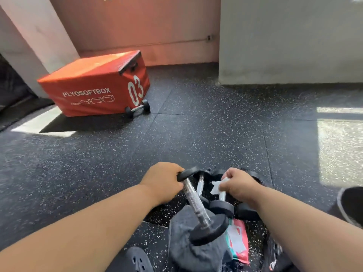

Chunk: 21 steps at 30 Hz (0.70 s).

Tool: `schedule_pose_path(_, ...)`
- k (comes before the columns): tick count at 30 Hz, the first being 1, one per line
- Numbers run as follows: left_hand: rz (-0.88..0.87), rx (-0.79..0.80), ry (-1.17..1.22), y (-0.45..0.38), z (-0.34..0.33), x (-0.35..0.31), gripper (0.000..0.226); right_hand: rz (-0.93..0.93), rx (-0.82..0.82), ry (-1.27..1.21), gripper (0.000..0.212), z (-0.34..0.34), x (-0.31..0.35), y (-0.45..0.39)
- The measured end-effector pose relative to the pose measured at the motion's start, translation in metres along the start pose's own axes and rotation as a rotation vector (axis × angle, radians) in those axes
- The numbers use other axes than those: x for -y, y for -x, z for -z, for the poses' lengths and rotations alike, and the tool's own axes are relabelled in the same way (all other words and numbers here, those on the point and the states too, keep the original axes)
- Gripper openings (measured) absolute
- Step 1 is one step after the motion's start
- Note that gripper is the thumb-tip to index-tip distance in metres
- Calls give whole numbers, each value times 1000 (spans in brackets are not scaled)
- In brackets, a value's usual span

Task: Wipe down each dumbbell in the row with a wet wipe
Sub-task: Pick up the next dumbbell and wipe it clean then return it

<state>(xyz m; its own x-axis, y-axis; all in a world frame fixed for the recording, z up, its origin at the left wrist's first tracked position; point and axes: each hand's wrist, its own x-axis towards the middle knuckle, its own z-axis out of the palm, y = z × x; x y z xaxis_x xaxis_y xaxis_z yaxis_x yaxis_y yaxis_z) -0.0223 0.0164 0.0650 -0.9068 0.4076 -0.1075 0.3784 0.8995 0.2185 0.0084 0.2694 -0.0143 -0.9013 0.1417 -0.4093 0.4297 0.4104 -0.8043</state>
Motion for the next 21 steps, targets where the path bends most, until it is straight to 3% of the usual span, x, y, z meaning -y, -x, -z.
schedule_pose_path(9, 88, 37, 74, 47, -30, 4, 17, -21, 23, 51, 24, -12, -28, 41)
schedule_pose_path(16, -11, 34, 111, 51, -34, 5, 17, -19, 19, -47, 30, -48, -15, 52)
schedule_pose_path(21, -72, 31, 84, 47, -33, 10, 15, -23, -11, -240, 19, -71, -3, 53)
